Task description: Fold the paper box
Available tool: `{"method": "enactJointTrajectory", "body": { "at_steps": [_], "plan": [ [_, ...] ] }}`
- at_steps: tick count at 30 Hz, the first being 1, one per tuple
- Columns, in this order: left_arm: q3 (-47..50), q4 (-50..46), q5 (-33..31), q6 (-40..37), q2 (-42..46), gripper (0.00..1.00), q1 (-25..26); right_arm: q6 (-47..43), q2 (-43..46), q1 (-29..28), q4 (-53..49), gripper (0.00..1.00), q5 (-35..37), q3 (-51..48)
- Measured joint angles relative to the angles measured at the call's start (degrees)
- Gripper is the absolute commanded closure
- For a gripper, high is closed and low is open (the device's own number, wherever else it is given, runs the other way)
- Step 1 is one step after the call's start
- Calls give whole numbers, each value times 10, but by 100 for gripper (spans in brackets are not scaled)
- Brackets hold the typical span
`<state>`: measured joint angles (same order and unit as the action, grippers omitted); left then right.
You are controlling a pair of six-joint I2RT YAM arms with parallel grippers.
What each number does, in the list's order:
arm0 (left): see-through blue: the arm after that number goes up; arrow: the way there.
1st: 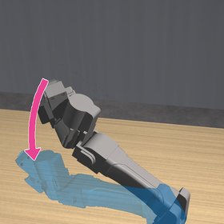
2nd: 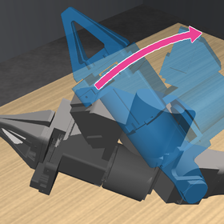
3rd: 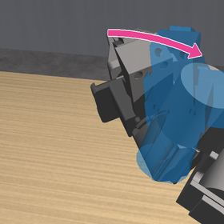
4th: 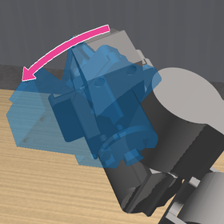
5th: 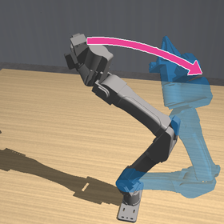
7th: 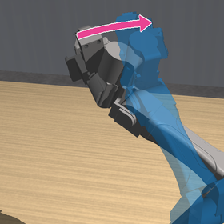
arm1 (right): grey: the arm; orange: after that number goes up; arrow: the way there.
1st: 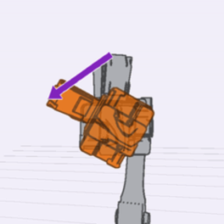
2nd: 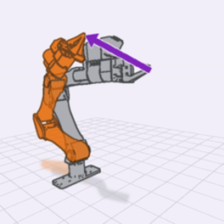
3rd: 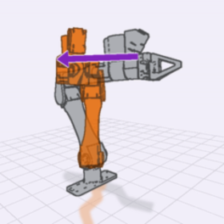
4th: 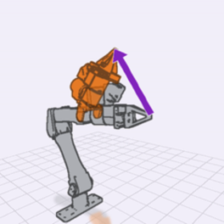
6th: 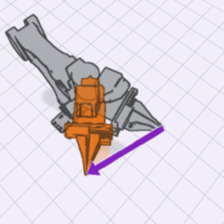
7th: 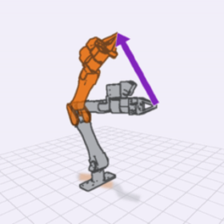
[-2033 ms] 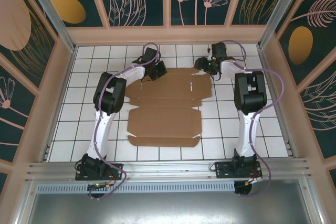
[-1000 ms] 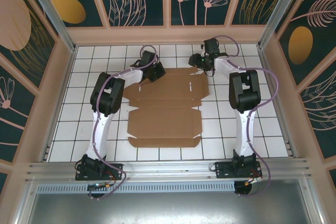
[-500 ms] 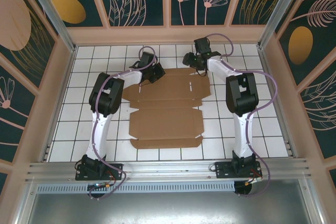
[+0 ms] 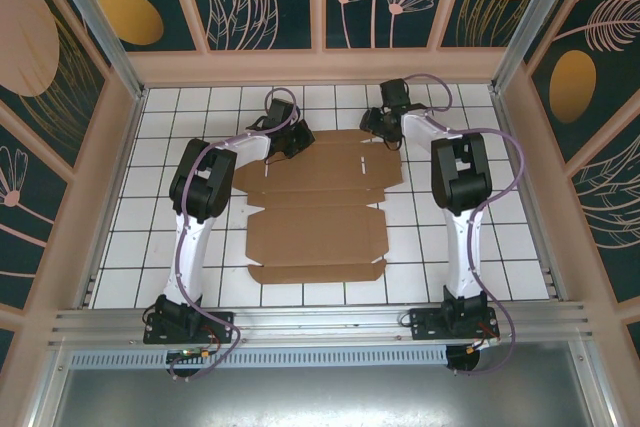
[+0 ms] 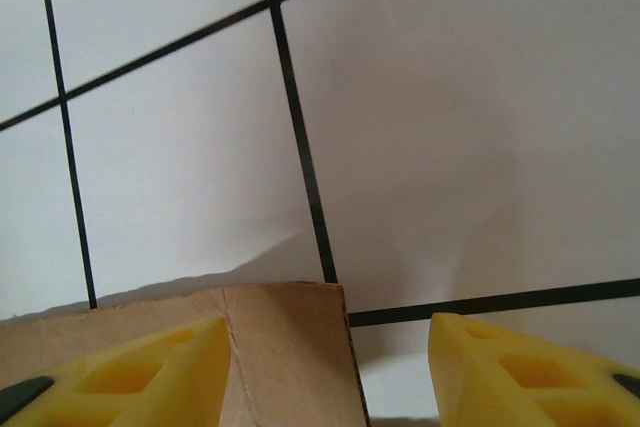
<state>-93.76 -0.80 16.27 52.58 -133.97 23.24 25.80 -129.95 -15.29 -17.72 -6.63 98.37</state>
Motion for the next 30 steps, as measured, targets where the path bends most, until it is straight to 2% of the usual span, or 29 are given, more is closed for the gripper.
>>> {"method": "enactJointTrajectory", "body": {
  "at_steps": [7,15,22,30],
  "plan": [
    [-2,-5,0,-5,0,100,0,-9,-11,0,25,48,-53,-1],
    [-3,-8,0,-9,0,100,0,-26,-11,-12,34,52,-72,-5],
    [-3,-8,0,-11,0,100,0,-54,-10,-25,42,52,-59,-13],
    [-3,-9,1,-11,0,100,0,-97,-7,-60,39,51,5,-13]
  ]
}}
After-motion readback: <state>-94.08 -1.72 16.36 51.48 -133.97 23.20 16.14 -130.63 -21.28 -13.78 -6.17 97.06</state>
